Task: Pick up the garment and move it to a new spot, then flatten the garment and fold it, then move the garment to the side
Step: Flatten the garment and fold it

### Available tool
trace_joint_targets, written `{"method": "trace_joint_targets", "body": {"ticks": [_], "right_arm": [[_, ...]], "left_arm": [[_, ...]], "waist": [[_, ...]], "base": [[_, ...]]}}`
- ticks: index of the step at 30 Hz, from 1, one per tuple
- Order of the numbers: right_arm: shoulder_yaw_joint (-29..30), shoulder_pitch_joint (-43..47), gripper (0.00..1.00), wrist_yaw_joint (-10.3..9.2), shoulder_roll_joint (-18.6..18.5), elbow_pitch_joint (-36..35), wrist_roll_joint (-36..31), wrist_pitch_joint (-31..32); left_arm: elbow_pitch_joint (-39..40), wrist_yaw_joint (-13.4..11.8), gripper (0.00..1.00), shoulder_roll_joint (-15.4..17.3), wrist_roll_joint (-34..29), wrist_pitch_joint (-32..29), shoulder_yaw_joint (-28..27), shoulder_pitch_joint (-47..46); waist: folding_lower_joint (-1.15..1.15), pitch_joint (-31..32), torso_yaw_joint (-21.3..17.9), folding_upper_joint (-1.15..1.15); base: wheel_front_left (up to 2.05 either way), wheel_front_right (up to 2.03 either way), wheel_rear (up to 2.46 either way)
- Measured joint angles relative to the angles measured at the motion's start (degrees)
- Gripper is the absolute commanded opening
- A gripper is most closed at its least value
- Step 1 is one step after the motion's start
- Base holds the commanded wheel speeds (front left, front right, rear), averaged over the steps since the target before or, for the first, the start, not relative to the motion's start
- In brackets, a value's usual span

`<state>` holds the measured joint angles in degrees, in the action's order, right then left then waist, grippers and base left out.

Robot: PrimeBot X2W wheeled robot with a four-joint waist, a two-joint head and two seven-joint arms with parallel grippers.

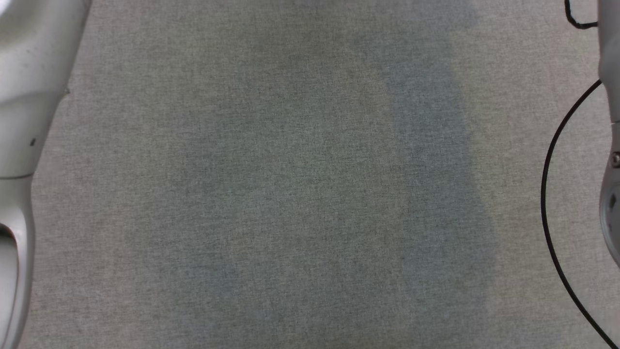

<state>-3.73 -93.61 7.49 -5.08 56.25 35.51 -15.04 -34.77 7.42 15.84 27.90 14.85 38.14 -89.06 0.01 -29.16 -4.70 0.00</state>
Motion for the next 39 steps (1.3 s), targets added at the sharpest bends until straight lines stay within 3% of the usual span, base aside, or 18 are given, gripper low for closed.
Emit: {"method": "trace_joint_targets", "body": {"ticks": [5,10,20,29,39], "right_arm": [[-0.8,3.8,0.00,0.00,0.3,-0.7,-0.6,0.0],[-1.0,13.7,0.00,0.00,0.2,-3.9,-1.3,0.0],[-3.6,41.4,0.00,0.00,-1.9,-14.6,-0.9,0.0],[-6.6,65.6,0.00,0.00,-3.4,-25.1,4.9,0.0],[1.3,84.5,0.00,0.00,-3.1,-34.8,9.1,0.8]], "left_arm": [[0.7,0.0,0.00,0.4,1.3,0.1,1.8,3.6],[4.3,0.0,0.00,0.2,1.8,0.2,1.4,15.2],[13.1,0.0,0.00,-0.9,-1.5,0.2,-0.4,41.2],[18.7,-0.5,0.00,0.1,-5.4,0.2,0.9,65.0],[21.4,-0.3,0.00,0.9,-7.5,0.2,6.1,77.1]], "waist": [[0.00,-1.1,-0.1,0.00],[0.00,-0.8,0.8,0.00],[-0.02,5.8,2.8,0.00],[-0.03,13.2,1.9,0.00],[-0.02,19.5,2.7,0.00]], "base": [[0.00,0.00,0.00],[0.00,0.00,0.00],[0.00,0.00,0.00],[0.00,0.00,0.00],[0.00,0.00,0.00]]}}
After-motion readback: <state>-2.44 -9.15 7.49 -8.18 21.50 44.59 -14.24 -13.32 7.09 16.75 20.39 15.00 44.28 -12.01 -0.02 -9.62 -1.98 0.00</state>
